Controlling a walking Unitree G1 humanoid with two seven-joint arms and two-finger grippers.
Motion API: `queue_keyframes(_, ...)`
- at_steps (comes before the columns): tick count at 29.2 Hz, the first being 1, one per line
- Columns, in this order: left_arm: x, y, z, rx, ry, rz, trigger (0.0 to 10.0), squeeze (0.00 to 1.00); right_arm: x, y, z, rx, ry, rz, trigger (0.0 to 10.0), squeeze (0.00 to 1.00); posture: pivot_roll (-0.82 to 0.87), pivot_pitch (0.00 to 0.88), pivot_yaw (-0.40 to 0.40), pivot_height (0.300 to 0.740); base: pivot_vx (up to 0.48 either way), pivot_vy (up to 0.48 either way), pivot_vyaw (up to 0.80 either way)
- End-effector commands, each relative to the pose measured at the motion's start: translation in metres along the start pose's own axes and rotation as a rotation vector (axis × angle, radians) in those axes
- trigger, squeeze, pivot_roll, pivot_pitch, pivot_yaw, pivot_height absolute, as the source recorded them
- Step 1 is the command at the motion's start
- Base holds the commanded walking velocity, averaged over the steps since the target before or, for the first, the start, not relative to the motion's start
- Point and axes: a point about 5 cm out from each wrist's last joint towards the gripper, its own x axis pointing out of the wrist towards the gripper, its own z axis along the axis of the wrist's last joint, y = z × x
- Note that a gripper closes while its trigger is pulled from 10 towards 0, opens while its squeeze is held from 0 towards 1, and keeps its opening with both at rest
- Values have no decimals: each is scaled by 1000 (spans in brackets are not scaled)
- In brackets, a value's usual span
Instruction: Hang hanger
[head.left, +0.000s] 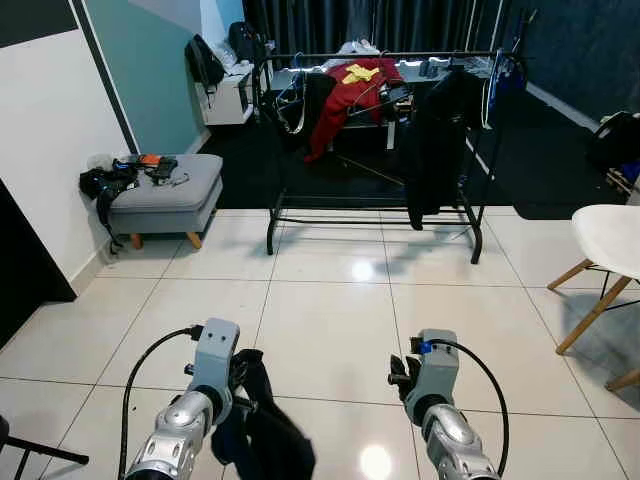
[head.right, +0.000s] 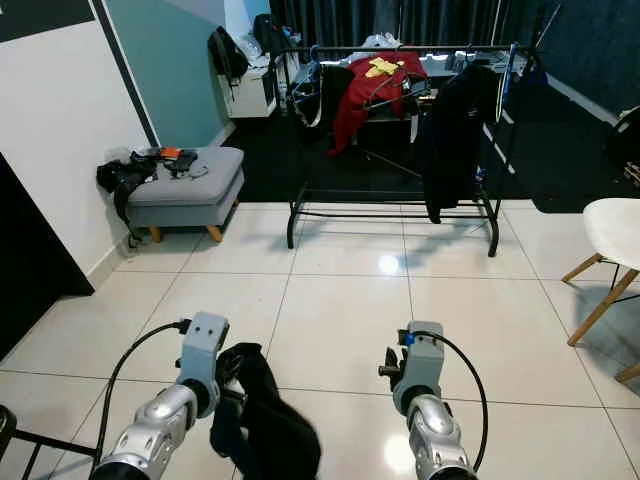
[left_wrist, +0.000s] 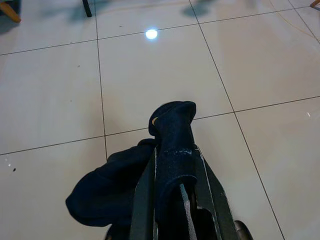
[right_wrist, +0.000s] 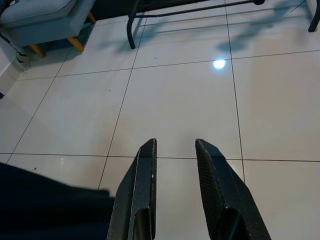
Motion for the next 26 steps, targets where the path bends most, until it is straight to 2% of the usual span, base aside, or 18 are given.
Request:
queue_keyframes(1,1,1,3,5,-15,1,10000,0,2,7,-1,-9,17,24,10000,0,-24,0,69,740,0,-326,0)
queue_keyframes(6,2,1,4,0,-8,-4,10000,0,2,7,0,-6,15,25,10000,0,-22,0,71,740,0,-324,0)
queue_keyframes(12,2,1,1,-50,31,-18,10000,0,2,7,0,-4,13,25,10000,0,-23,0,73,740,0,0,0)
queue_keyframes(15,2,1,1,-74,38,-23,10000,0,2,7,0,-4,11,25,10000,0,-24,0,73,740,0,476,0)
queue_keyframes(22,2,4,0,-51,41,-12,10000,0,3,6,2,-4,3,23,10000,0,-23,0,75,740,0,459,0)
queue_keyframes(25,2,4,0,-42,46,-9,10000,0,3,6,3,-3,3,22,10000,0,-23,0,76,740,0,0,0)
queue_keyframes(26,2,4,1,-14,40,-18,10000,0,3,5,3,-2,2,20,10000,0,-23,1,79,740,0,0,0)
